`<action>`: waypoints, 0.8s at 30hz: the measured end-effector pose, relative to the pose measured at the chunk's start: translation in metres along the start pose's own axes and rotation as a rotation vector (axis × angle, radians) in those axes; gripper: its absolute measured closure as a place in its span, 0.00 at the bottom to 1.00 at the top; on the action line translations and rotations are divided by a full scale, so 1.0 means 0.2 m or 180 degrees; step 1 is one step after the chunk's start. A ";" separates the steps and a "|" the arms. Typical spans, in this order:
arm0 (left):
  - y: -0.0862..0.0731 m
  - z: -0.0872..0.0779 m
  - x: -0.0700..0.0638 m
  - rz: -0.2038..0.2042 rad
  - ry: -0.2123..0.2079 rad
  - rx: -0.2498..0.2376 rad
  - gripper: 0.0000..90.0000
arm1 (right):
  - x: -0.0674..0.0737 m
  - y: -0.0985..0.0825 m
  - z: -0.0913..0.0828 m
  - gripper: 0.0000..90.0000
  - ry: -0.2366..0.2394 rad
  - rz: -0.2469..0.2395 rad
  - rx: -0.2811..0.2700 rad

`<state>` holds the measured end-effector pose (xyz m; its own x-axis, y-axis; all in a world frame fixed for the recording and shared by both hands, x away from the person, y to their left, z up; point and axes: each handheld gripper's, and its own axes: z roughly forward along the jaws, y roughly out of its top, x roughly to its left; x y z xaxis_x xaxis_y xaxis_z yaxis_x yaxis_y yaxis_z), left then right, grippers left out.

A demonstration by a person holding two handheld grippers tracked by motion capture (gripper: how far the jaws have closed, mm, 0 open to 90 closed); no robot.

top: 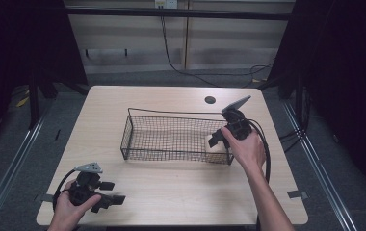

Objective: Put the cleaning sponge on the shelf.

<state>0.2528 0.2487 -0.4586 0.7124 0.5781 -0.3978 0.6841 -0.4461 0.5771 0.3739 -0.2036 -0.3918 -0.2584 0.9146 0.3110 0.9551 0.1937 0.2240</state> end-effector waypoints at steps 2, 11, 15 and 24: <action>0.00 0.00 0.00 0.0001 -0.0002 0.0003 0.24 | 0.00 -0.02 -0.01 0.18 0.0058 -0.0065 -0.0042; 0.00 0.00 0.00 0.0001 0.0000 0.0005 0.24 | 0.03 -0.09 -0.07 0.20 0.0203 -0.0331 -0.0266; 0.00 0.00 0.00 -0.0003 -0.0003 -0.0002 0.24 | 0.04 -0.14 -0.08 0.21 0.0283 -0.0389 -0.0343; 0.00 0.00 0.00 -0.0007 0.0003 -0.0004 0.24 | 0.07 -0.27 -0.08 0.24 0.0371 -0.0466 -0.0435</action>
<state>0.2533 0.2489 -0.4592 0.7108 0.5798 -0.3983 0.6855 -0.4439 0.5770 0.3164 -0.2065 -0.3856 -0.4153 0.8316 0.3688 0.8798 0.2641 0.3952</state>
